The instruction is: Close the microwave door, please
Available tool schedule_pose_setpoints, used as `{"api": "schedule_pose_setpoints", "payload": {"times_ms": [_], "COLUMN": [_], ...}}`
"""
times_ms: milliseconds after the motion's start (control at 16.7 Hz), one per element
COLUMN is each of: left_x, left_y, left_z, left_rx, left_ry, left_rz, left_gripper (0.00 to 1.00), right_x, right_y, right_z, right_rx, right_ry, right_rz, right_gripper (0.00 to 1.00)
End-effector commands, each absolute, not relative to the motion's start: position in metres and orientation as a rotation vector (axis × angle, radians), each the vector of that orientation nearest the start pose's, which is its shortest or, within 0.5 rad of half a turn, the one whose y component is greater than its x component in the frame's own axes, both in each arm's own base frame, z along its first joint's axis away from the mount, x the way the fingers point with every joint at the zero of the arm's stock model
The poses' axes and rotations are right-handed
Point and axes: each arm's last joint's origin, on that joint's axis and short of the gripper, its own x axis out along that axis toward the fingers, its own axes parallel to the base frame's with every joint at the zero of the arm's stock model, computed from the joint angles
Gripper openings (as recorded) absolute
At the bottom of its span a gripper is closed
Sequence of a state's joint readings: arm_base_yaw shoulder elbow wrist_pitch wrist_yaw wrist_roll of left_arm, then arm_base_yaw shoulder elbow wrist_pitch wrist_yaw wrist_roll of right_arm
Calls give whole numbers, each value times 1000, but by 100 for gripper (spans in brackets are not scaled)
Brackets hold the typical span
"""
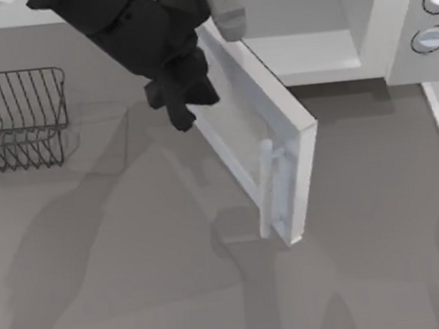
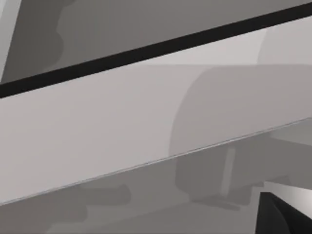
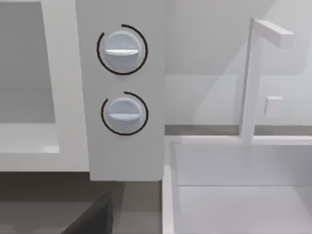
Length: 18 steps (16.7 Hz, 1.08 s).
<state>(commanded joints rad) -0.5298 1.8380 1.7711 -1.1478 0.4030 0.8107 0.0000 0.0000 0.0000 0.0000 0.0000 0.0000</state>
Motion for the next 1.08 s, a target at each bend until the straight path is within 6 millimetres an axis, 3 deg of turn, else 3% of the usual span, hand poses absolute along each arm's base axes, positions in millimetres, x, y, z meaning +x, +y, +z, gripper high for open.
{"api": "schedule_pose_setpoints", "payload": {"times_ms": [240,540,780,1080], "left_x": [322,322,322,322], "left_y": [-215,-215,-233,-233], "left_z": [308,308,308,309], "left_rx": [724,722,722,720], "left_ry": [858,858,858,858], "left_rz": [-1268,-1266,-1266,-1263], "left_gripper": [0,0,0,0], "right_x": [106,106,106,106], "right_y": [-1,-1,-1,-1], "right_z": [160,160,160,160], "right_rx": [0,0,0,0], "right_ry": [0,0,0,0], "right_rz": [0,0,0,0], "right_gripper": [100,100,100,100]}}
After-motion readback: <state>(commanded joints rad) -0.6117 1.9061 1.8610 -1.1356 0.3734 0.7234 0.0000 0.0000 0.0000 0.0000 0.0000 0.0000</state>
